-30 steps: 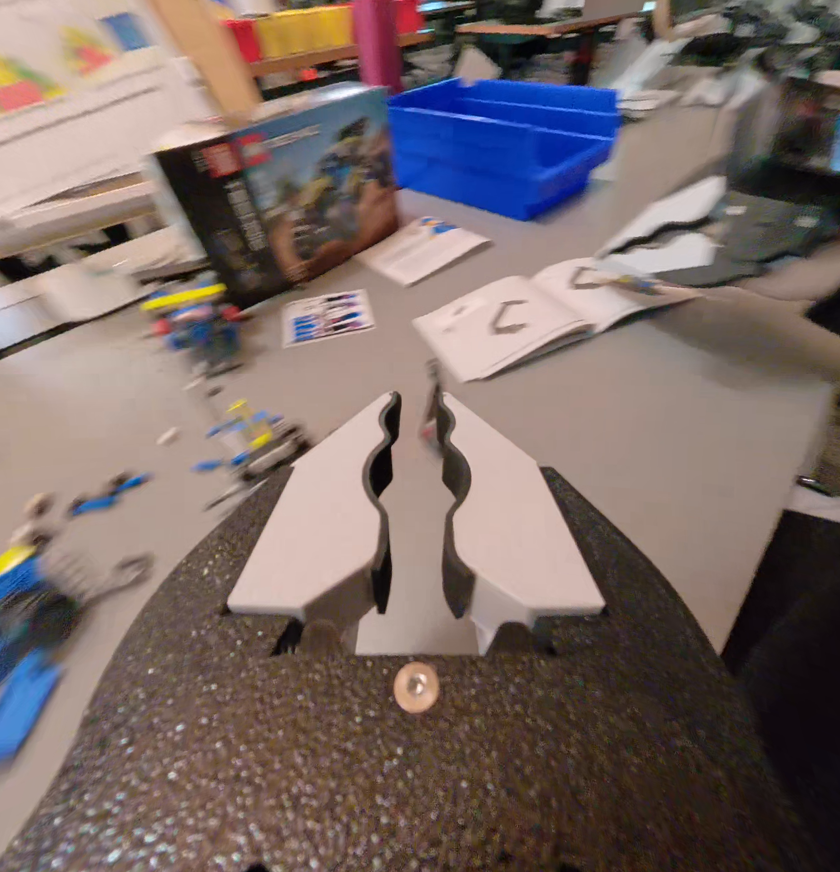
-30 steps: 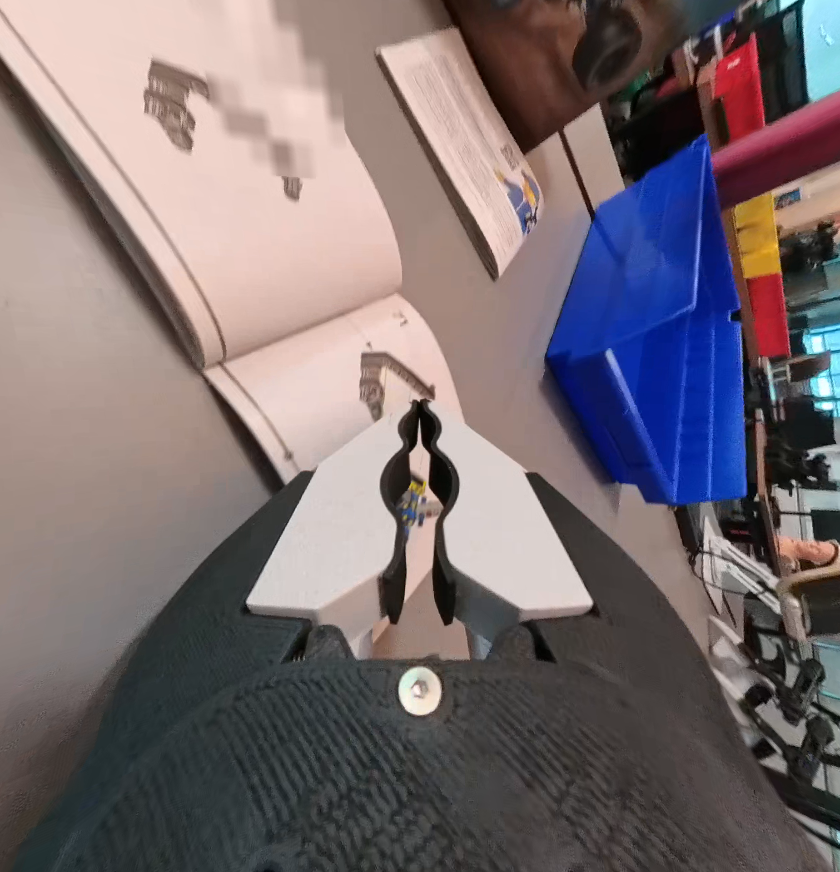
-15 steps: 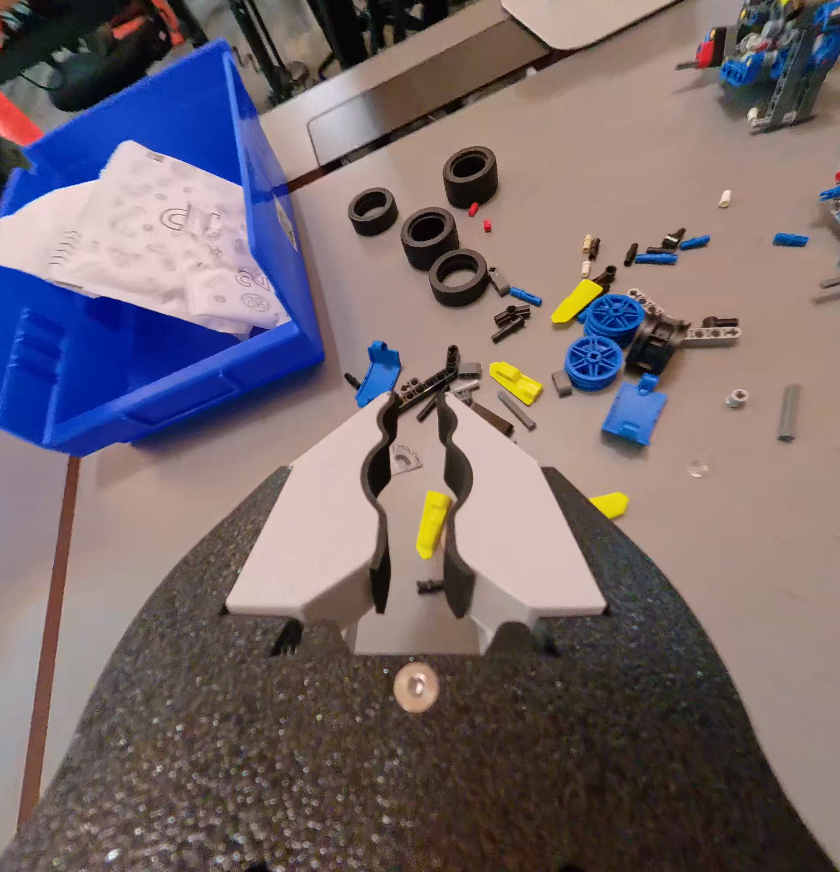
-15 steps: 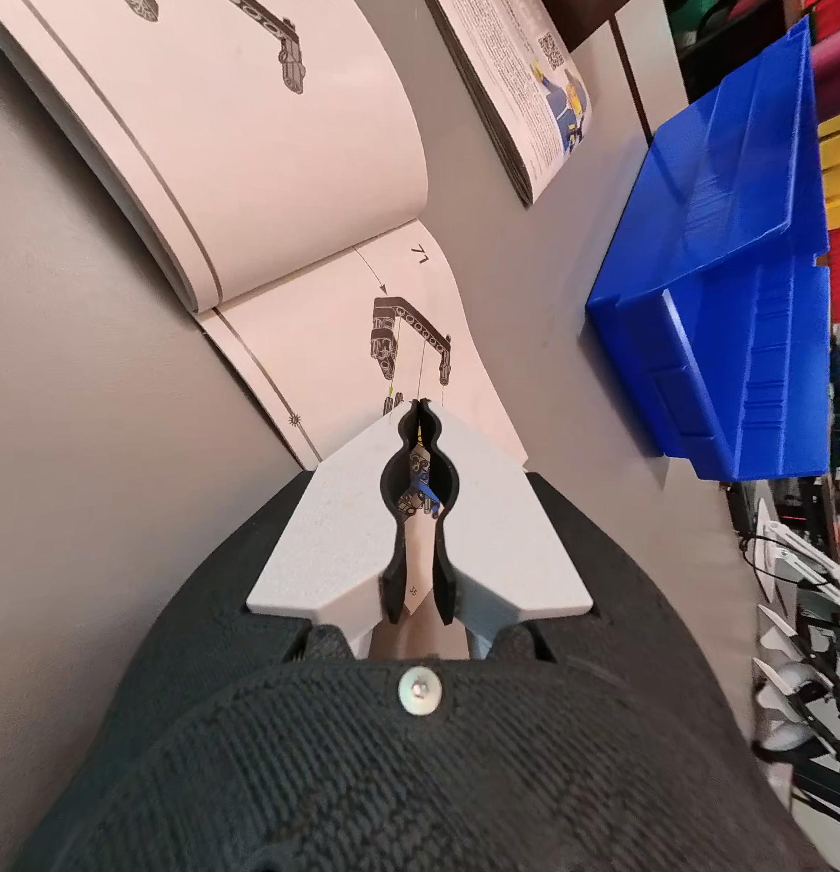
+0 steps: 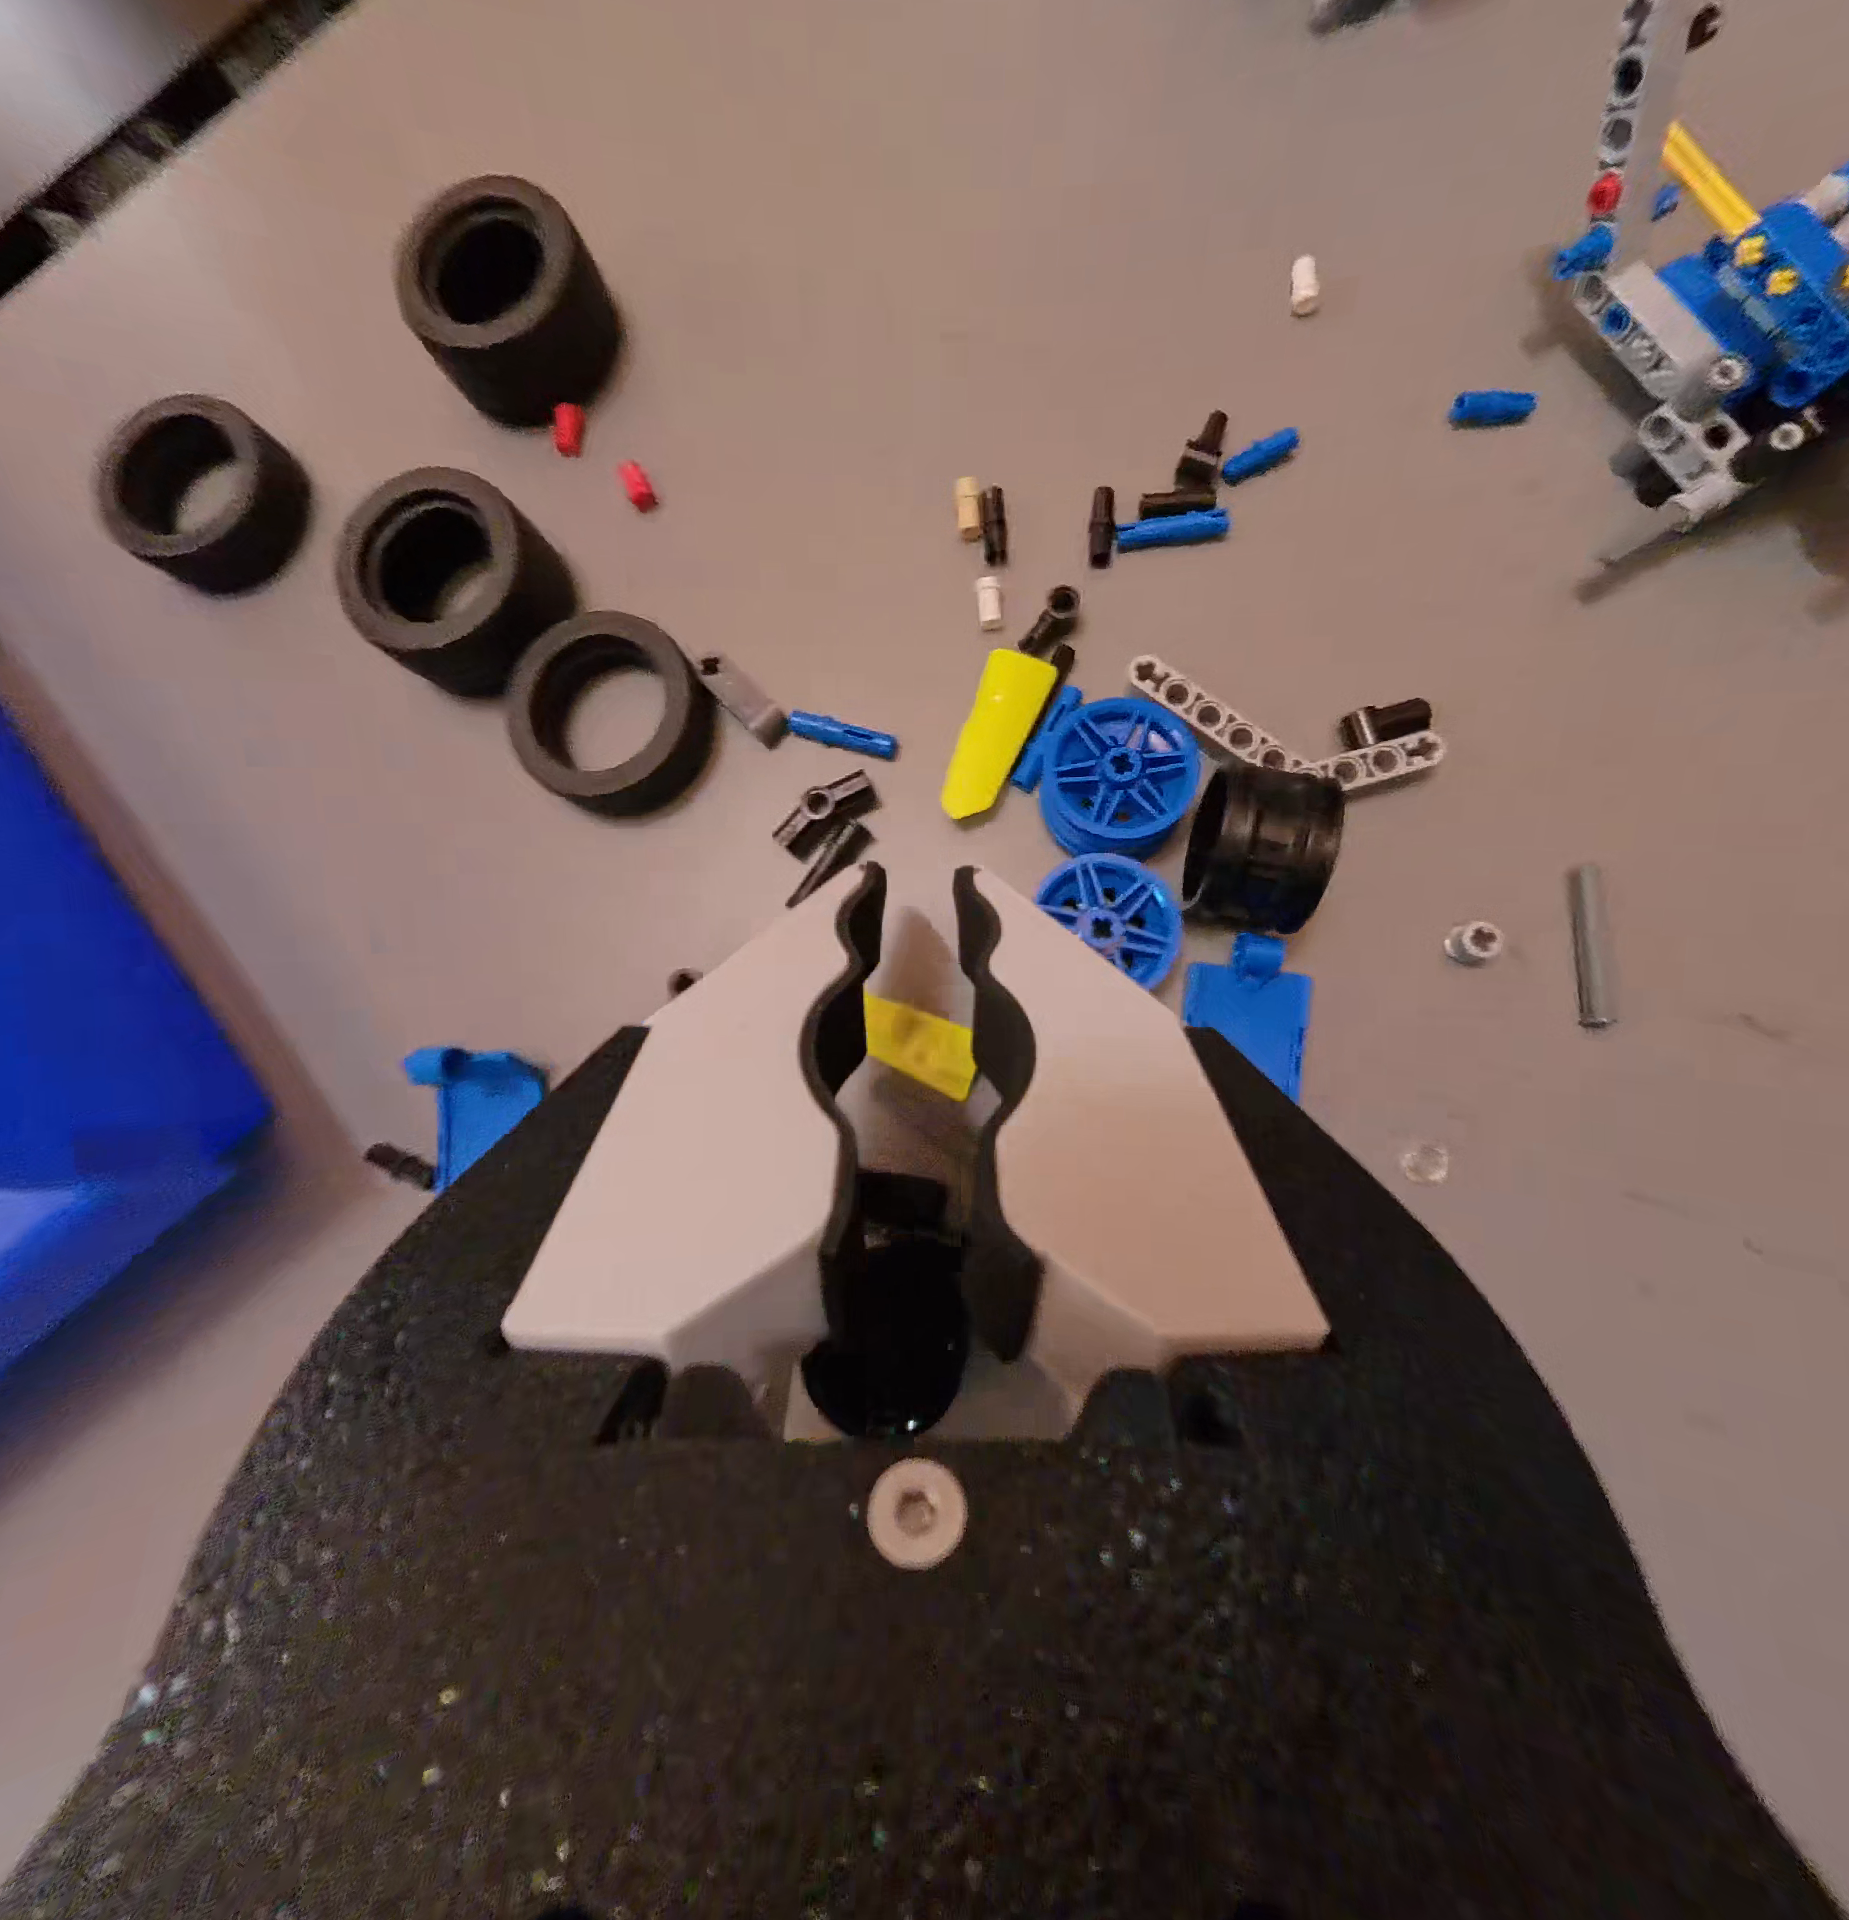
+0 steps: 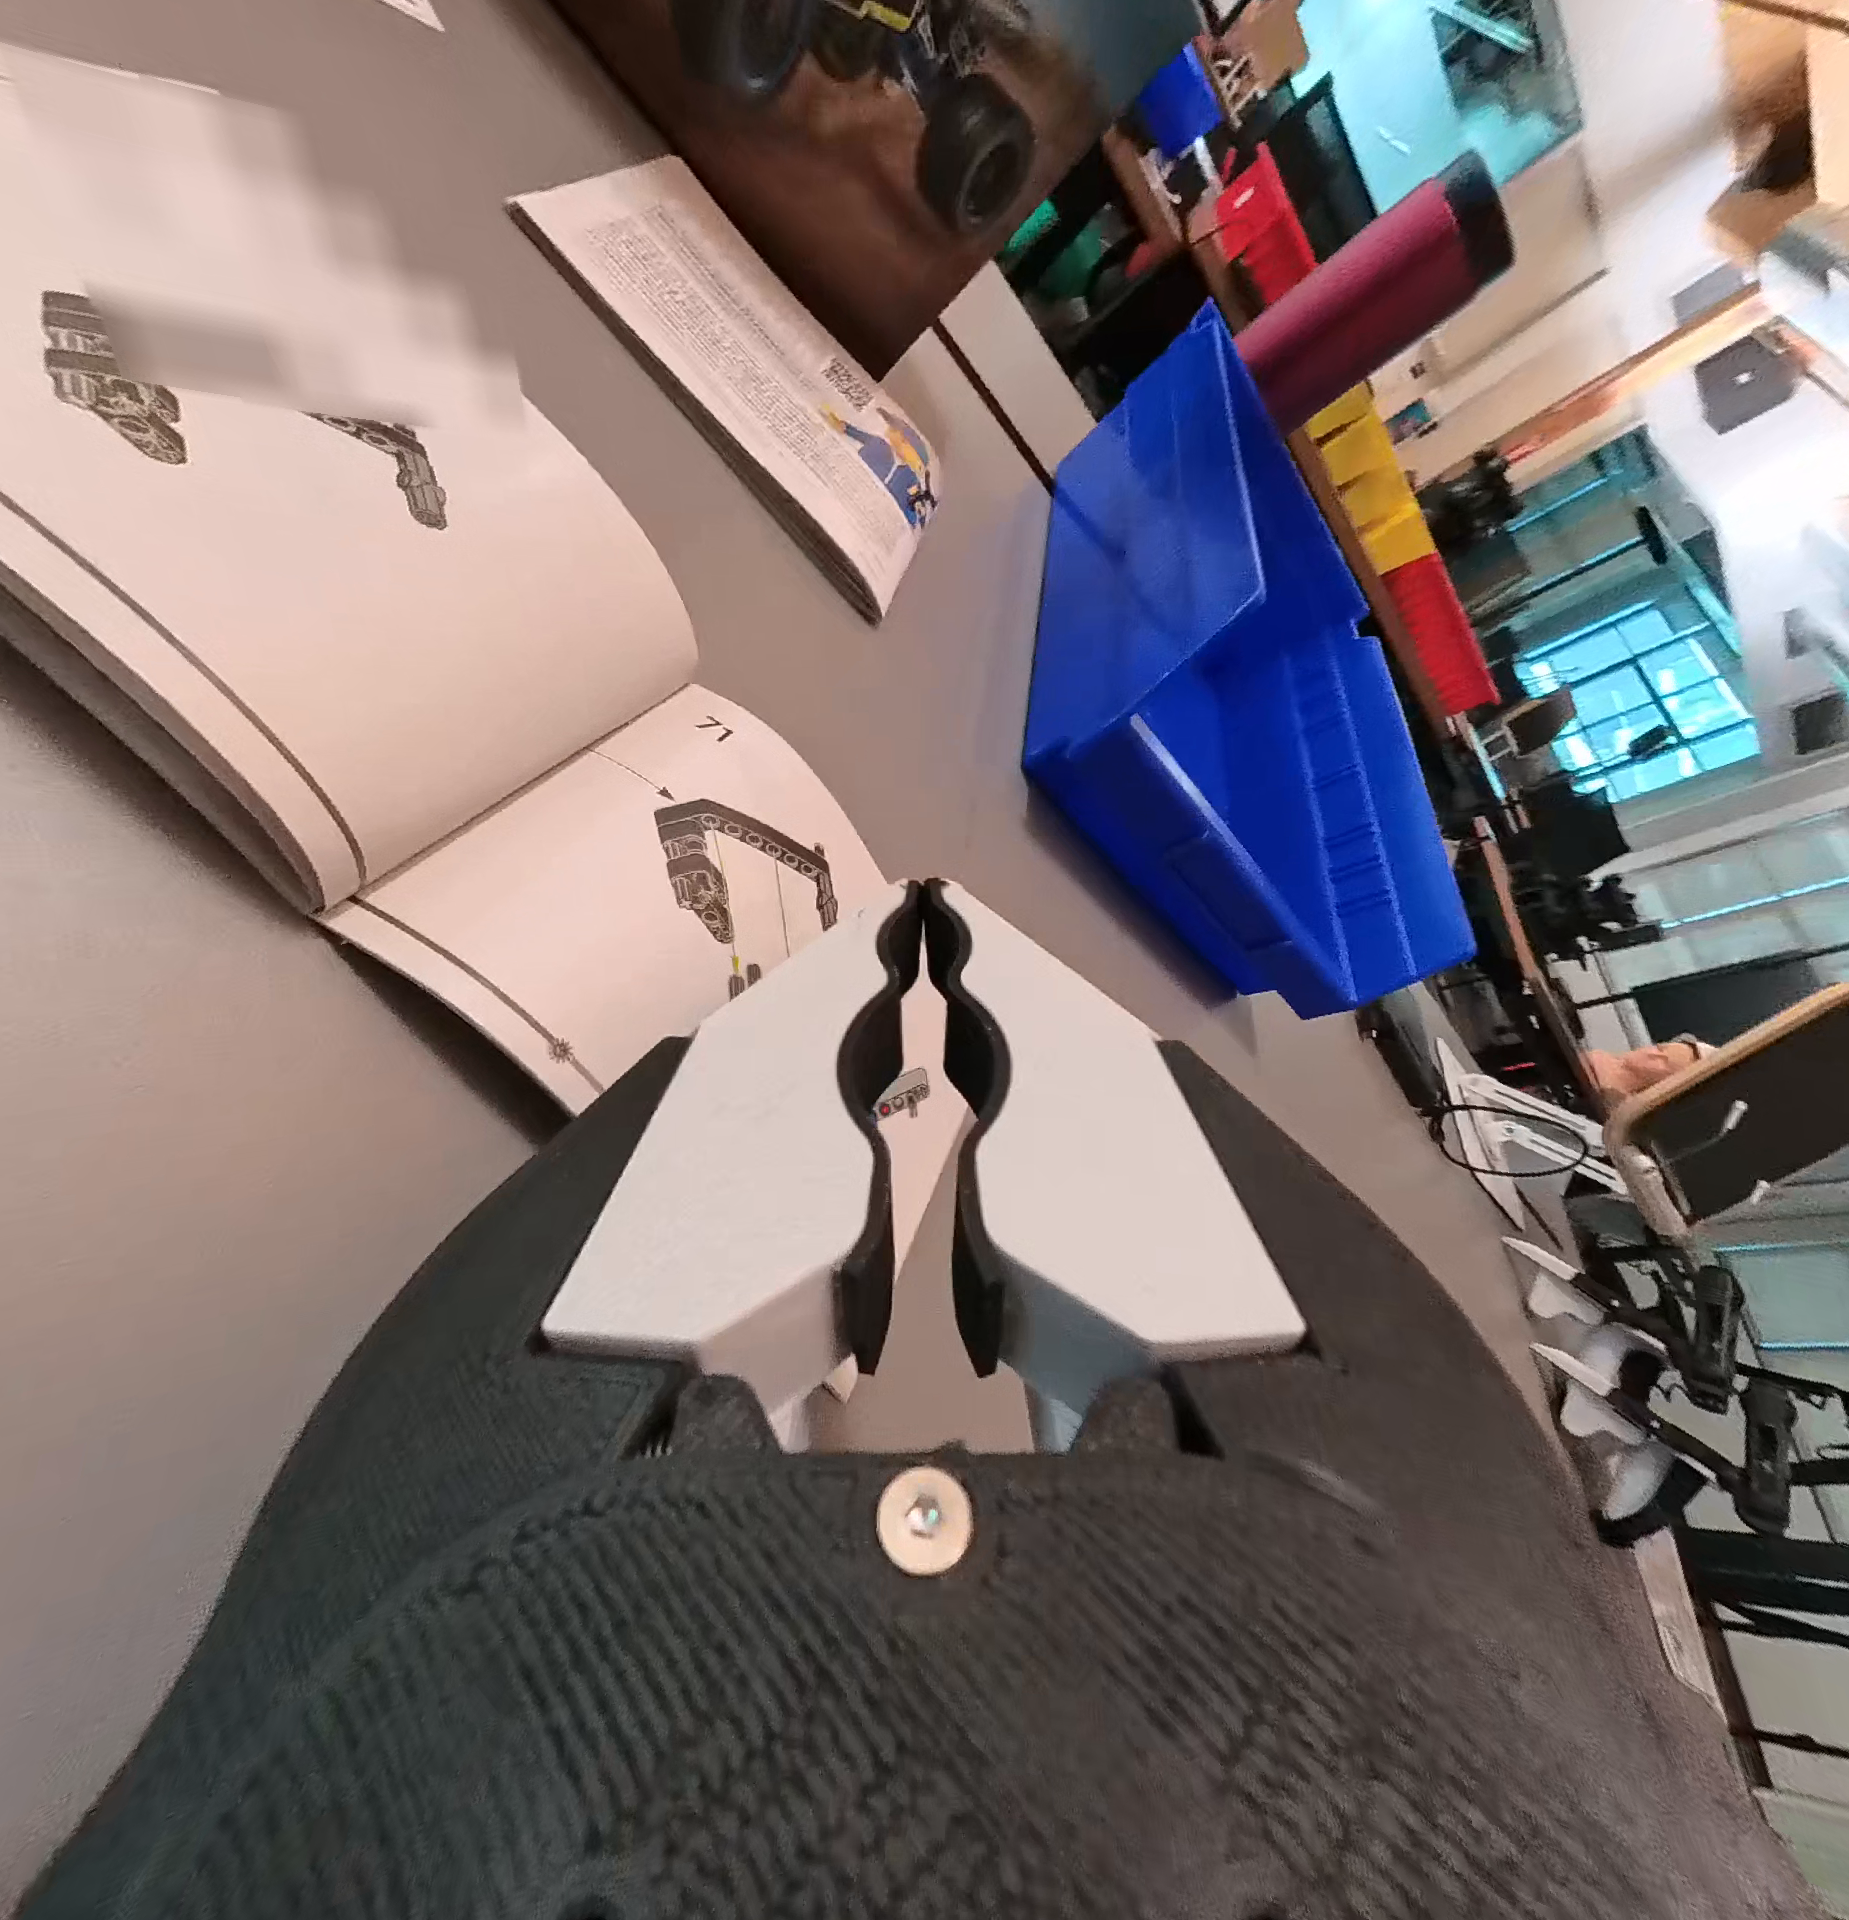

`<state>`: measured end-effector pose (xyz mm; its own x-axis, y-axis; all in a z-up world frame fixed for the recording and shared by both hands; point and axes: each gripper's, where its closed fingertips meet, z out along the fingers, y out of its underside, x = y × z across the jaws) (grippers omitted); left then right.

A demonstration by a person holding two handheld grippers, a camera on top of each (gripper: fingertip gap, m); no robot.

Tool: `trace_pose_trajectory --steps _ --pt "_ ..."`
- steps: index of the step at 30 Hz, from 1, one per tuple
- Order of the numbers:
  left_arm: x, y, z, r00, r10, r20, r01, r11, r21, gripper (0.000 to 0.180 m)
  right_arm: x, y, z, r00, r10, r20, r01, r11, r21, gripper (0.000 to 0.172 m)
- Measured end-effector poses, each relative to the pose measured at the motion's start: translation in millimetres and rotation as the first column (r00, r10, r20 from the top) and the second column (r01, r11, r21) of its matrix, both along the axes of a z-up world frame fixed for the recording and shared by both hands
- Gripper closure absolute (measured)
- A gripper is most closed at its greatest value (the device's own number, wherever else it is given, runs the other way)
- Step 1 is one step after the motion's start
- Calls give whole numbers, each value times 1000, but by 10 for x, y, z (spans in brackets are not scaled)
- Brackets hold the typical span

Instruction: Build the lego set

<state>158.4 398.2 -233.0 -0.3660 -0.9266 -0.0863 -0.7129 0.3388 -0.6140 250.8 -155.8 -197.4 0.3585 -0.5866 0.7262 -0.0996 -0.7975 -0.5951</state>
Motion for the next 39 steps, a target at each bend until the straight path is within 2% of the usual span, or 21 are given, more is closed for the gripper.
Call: trace_pose_trajectory --steps 3,6,8,11,13,16,21,24,27,30,33,35,39 --pt "-18 -17 -127 998 7 -58 -5 999 36 170 20 -17 0 998 -28 60 28 1000 5 172" --pt "-82 -161 -203 995 -39 -96 42 999 32 172 27 -25 -1 992 -46 120 51 998 -37 172" --pt "-129 -271 -201 992 -85 -98 88 996 20 174 14 -3 10 985 -40 170 51 997 -64 172" --pt "-37 -210 -123 997 -68 -32 69 996 51 173 -4 14 102 967 -32 252 60 993 -106 172" --pt "103 -112 -59 999 -30 25 28 998 53 174 8 24 43 974 -25 225 53 992 -116 172" --pt "261 -16 -126 1000 14 6 -14 998 55 174 21 27 8 978 -24 208 49 992 -118 172" --pt "319 -292 -201 995 -89 -38 89 996 -10 173 29 27 -35 981 -23 192 51 988 -143 172" --pt "359 -164 -143 999 -46 12 45 996 74 174 36 22 -44 982 -26 189 55 988 -147 172" --pt "336 -234 -28 993 -95 63 92 995 38 172 40 31 -57 983 -22 183 50 987 -151 172" --pt "266 -383 -107 987 -158 1 158 987 -8 160 44 56 -78 984 -9 176 39 986 -164 172" --pt "305 -461 -180 989 -147 -33 145 989 -37 157 44 67 -88 985 -3 174 33 984 -173 172" --pt "309 -490 -197 988 -144 -54 142 989 -39 163 41 67 -89 985 -1 174 32 984 -175 172" --pt "286 -432 -78 992 -122 -11 122 993 -6 171 38 72 -91 985 3 173 28 984 -176 172"
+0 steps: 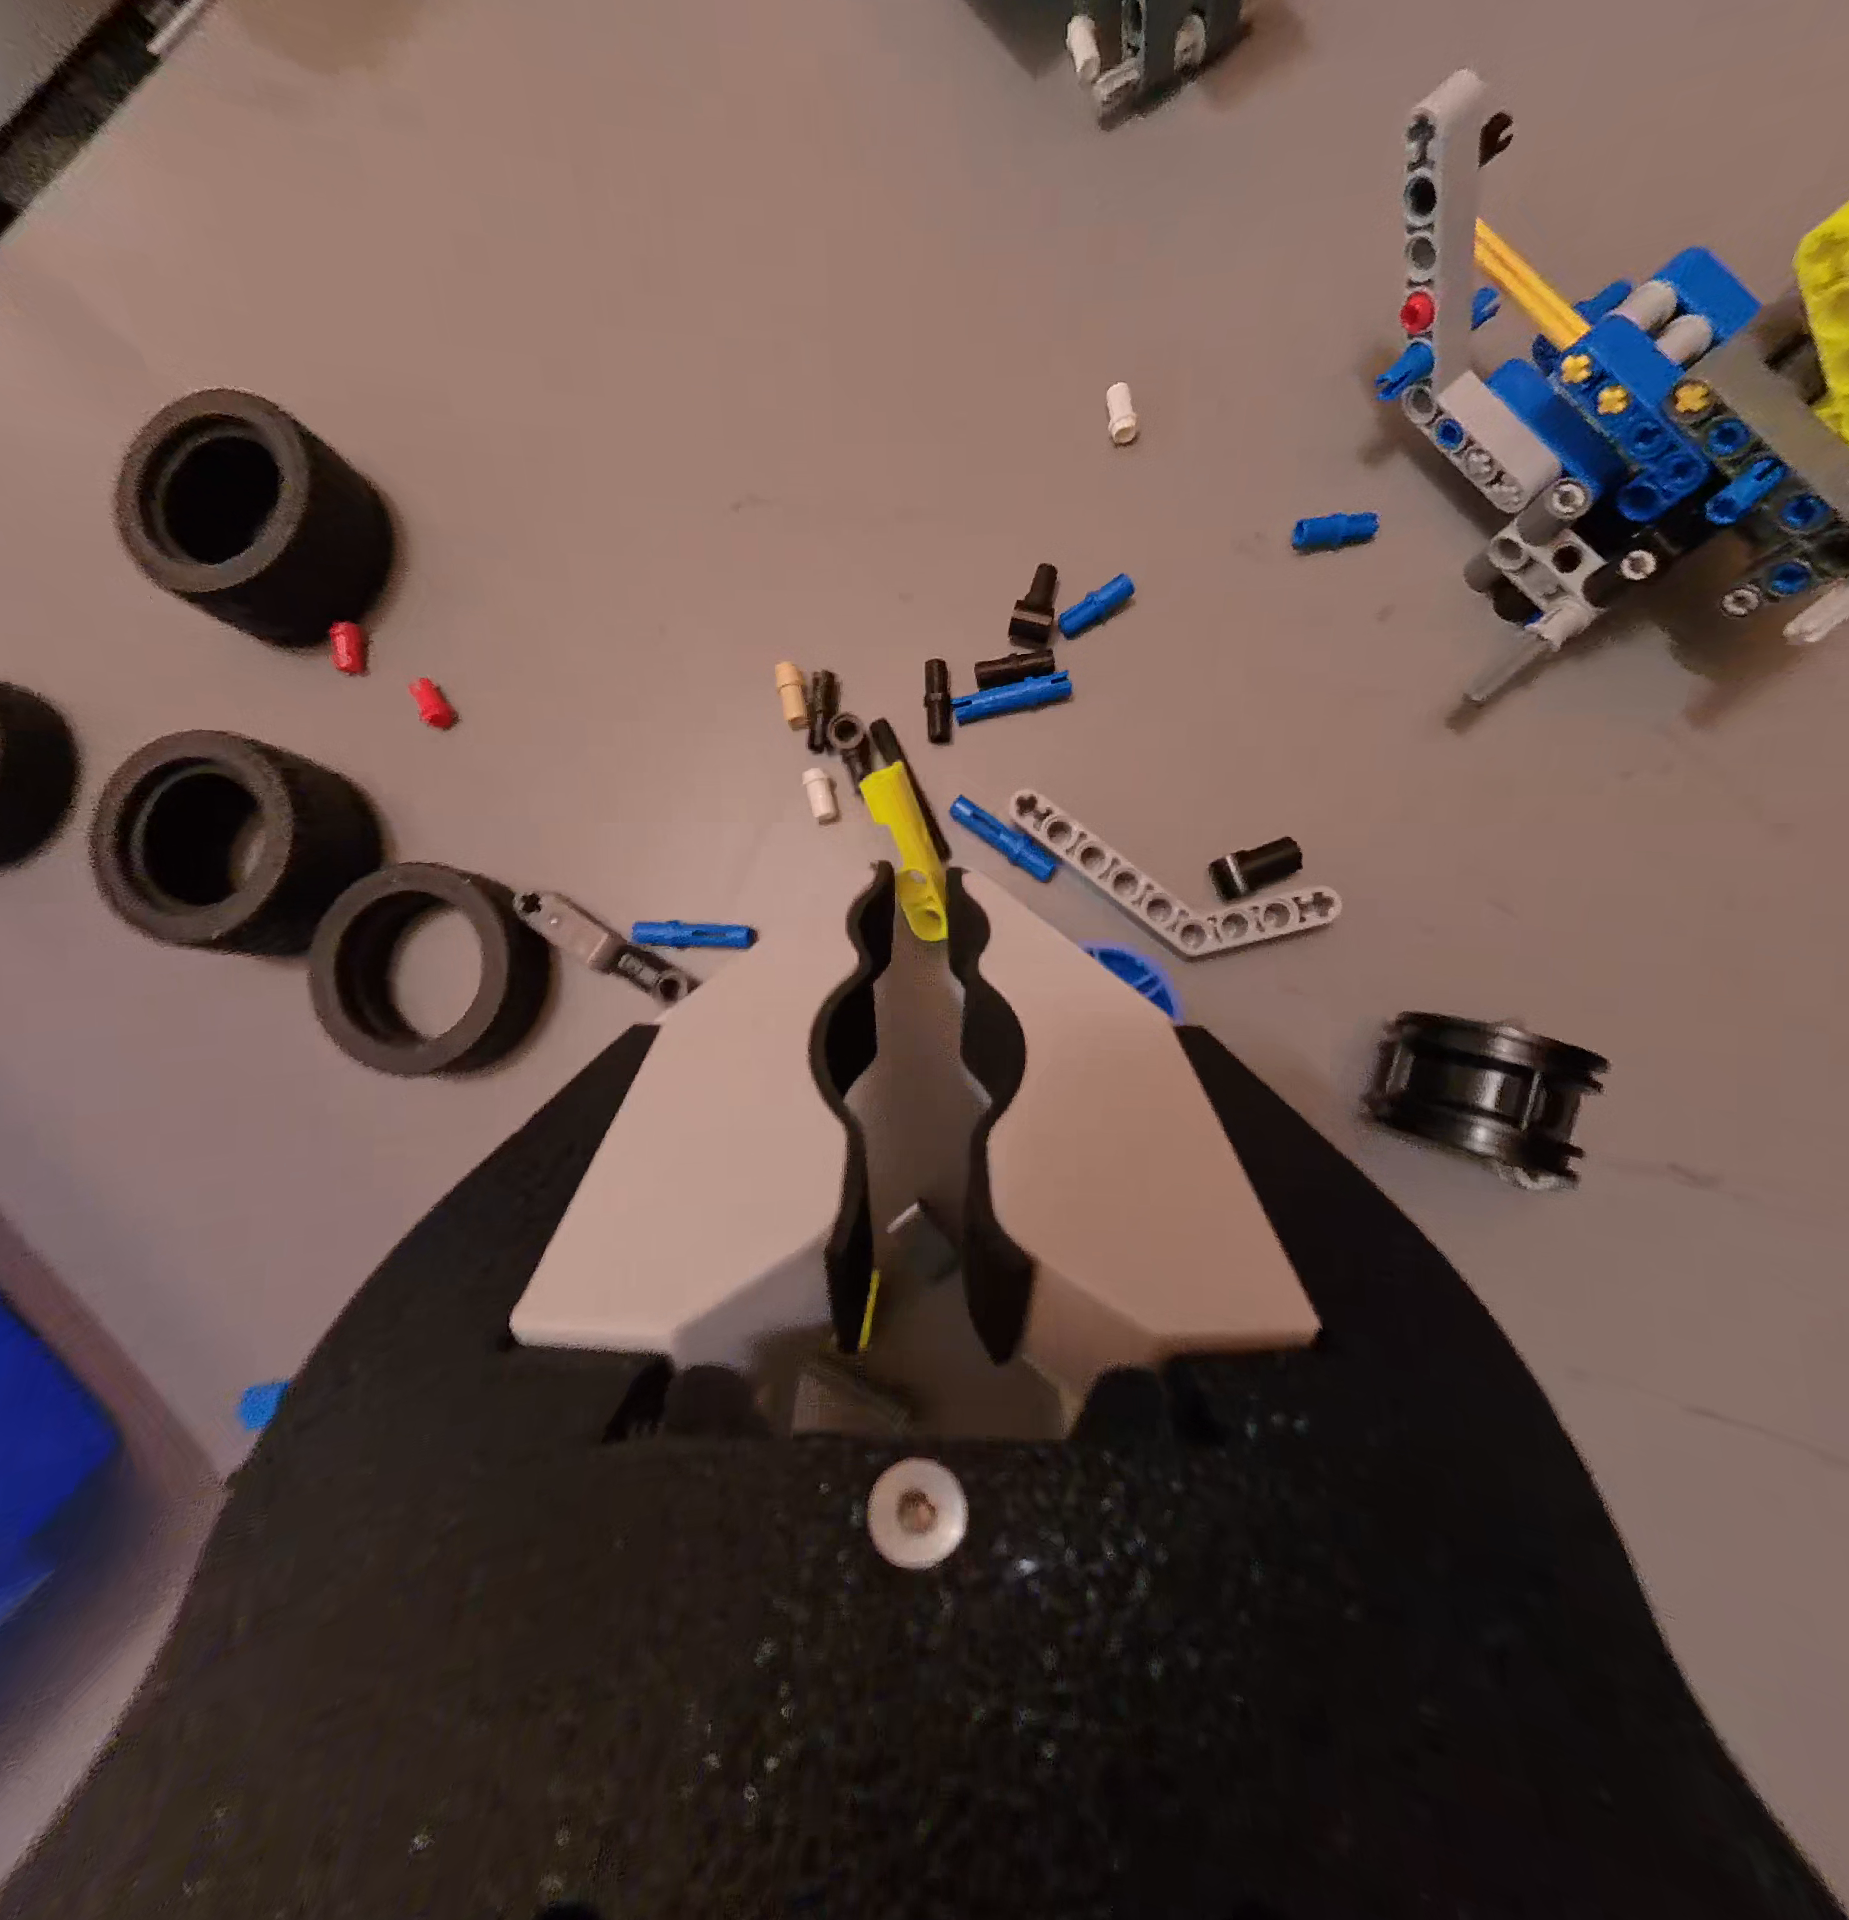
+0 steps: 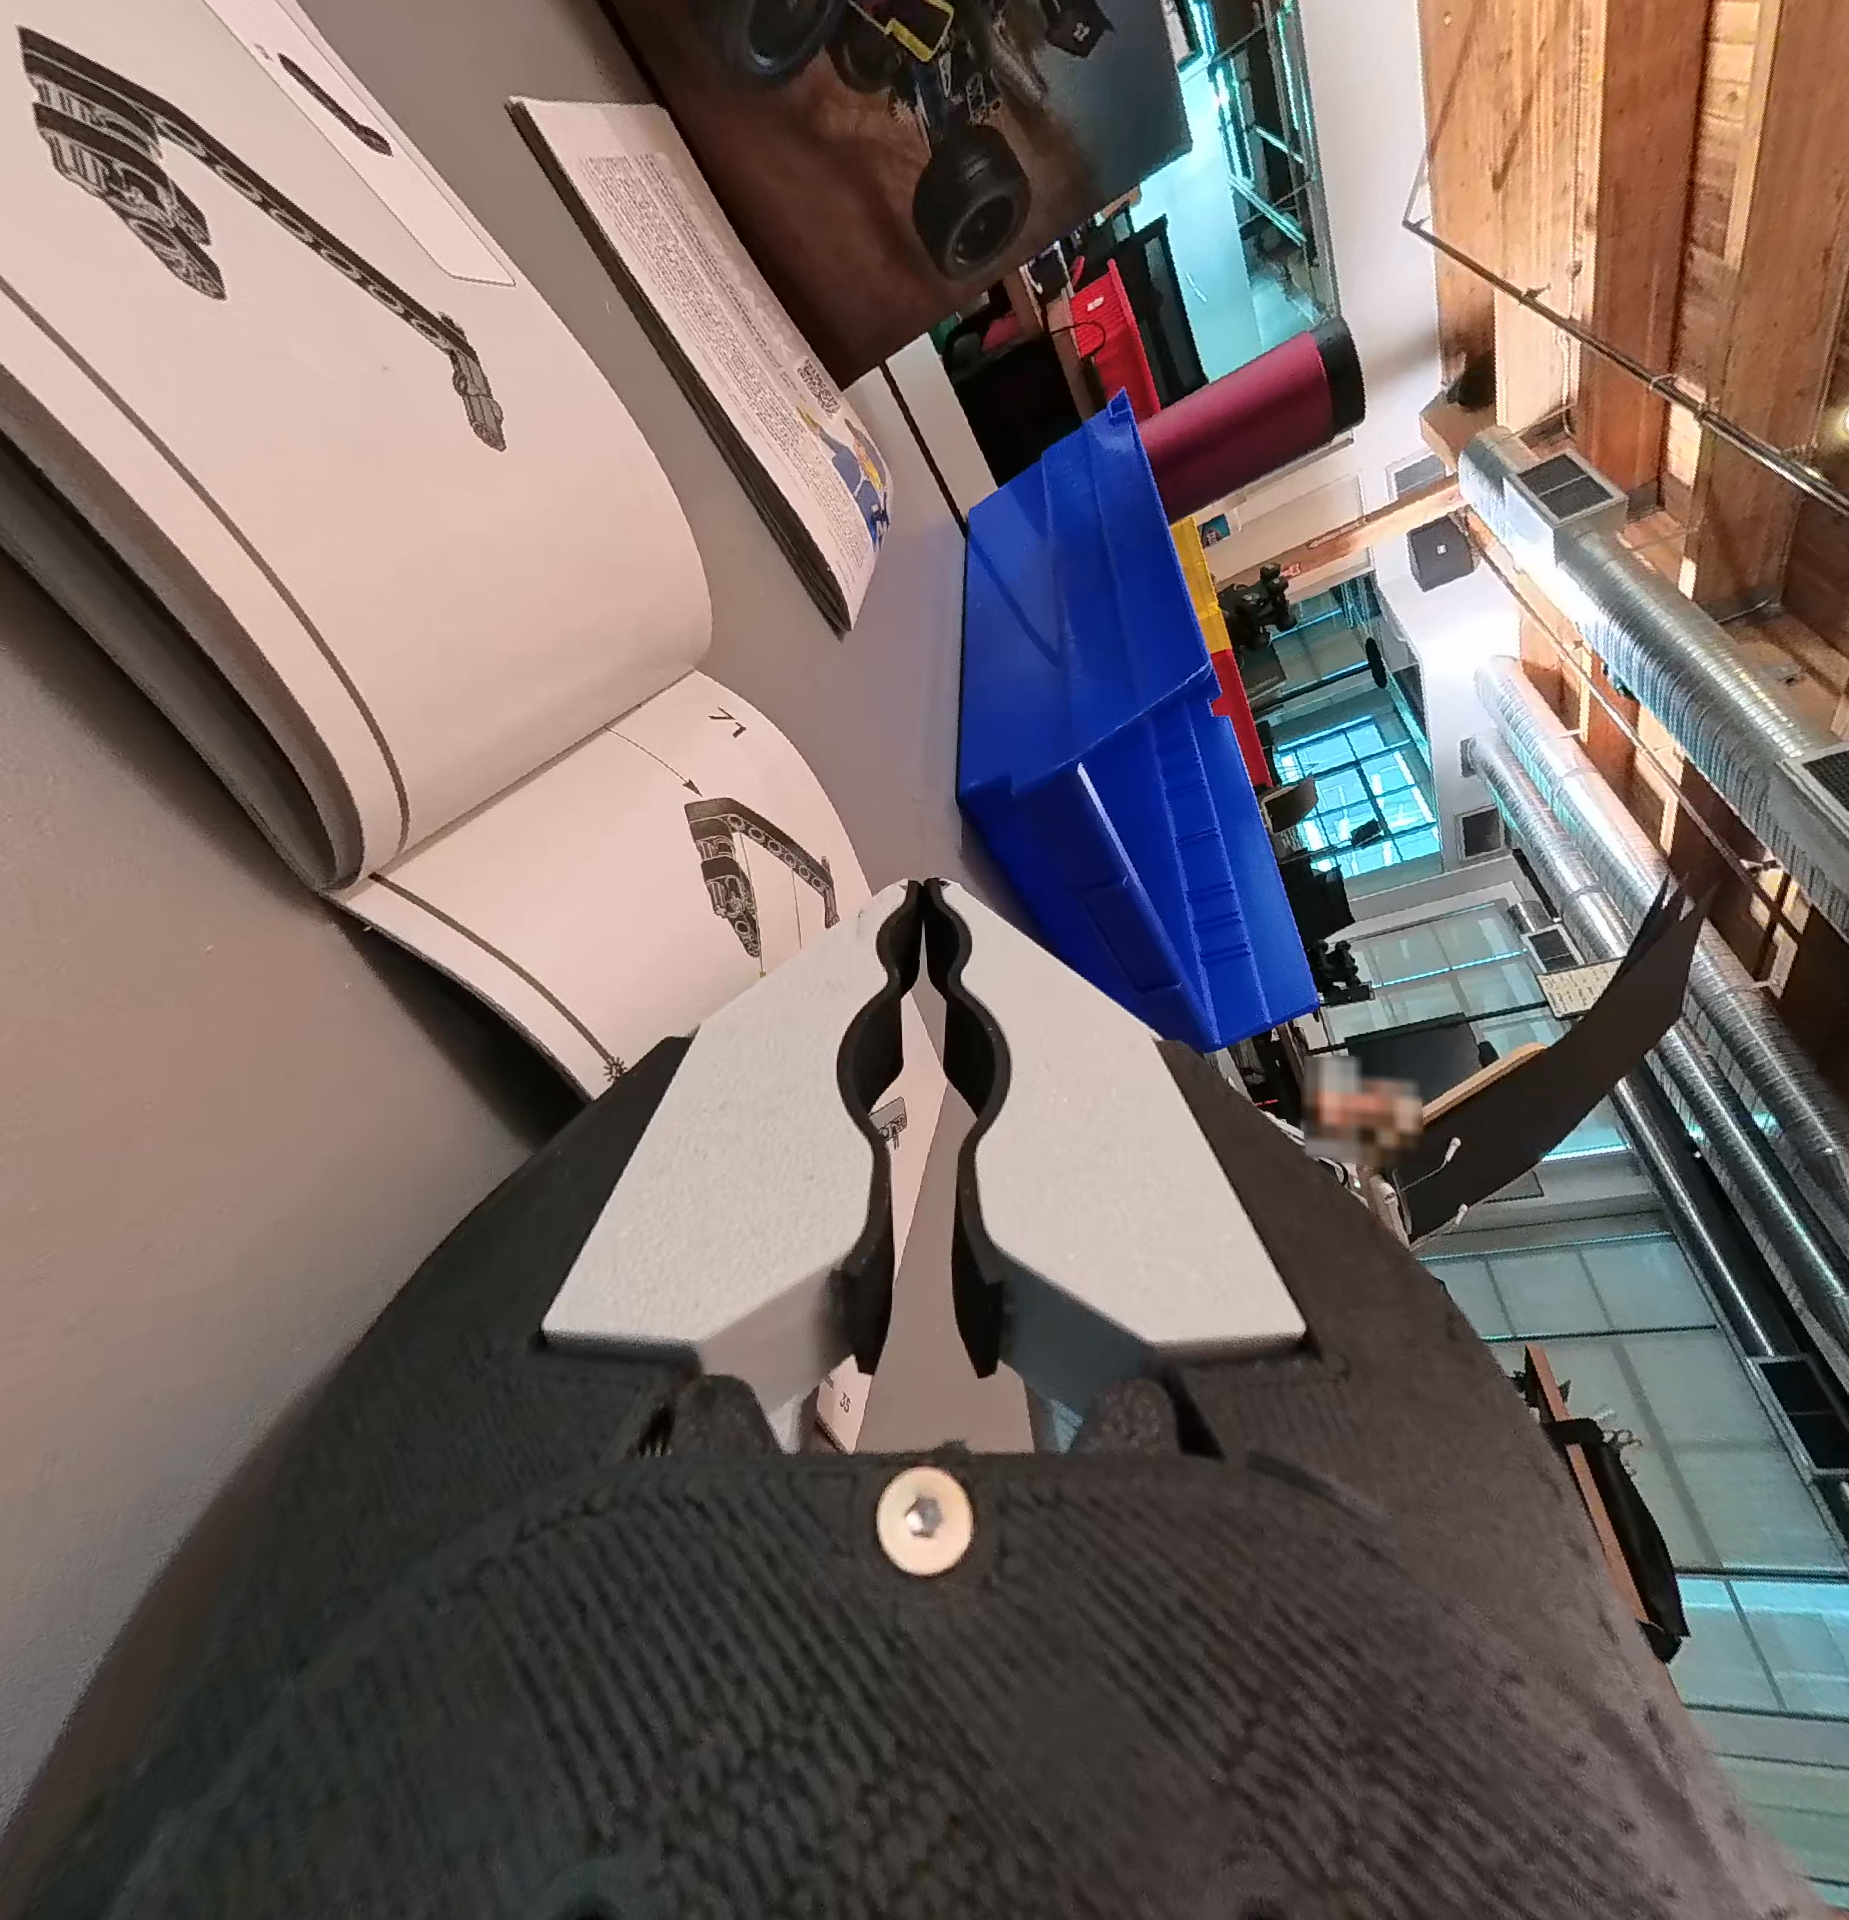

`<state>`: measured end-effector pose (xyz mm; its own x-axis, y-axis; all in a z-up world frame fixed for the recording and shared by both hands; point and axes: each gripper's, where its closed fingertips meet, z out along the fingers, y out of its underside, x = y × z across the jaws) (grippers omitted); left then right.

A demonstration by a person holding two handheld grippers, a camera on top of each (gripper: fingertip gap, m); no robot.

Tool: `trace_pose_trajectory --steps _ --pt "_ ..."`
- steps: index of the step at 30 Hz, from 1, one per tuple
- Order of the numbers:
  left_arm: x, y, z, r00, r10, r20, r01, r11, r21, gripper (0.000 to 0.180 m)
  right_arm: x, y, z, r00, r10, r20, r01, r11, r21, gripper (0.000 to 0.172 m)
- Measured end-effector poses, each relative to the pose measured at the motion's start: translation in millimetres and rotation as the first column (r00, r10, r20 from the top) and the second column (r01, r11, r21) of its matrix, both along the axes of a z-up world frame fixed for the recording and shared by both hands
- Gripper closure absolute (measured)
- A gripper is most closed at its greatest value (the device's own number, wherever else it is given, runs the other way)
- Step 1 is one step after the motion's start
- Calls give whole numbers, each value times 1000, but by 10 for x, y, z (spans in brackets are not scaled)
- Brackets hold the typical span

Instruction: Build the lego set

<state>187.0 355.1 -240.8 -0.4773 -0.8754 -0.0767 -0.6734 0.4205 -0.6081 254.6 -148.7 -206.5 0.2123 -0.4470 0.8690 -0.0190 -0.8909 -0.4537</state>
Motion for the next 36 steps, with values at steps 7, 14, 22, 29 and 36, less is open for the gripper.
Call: trace_pose_trajectory --steps 7,14,22,29,36 --pt "-229 427 281 982 0 189 -47 968 246 175 -6 13 14 1000 8 8 -8 1000 2 172" --pt "-491 303 162 950 -253 184 125 845 519 169 -1 15 10 1000 10 4 -10 1000 9 172" --pt "-607 957 452 922 201 332 -307 902 305 167 -3 16 15 1000 13 9 -14 1000 9 172" --pt "-785 1640 298 856 475 203 -501 860 98 155 -5 20 55 999 14 34 -14 1000 5 172" --pt "-583 1556 -4 926 375 50 -376 927 -4 145 -13 -4 128 997 -1 78 0 1000 8 172"
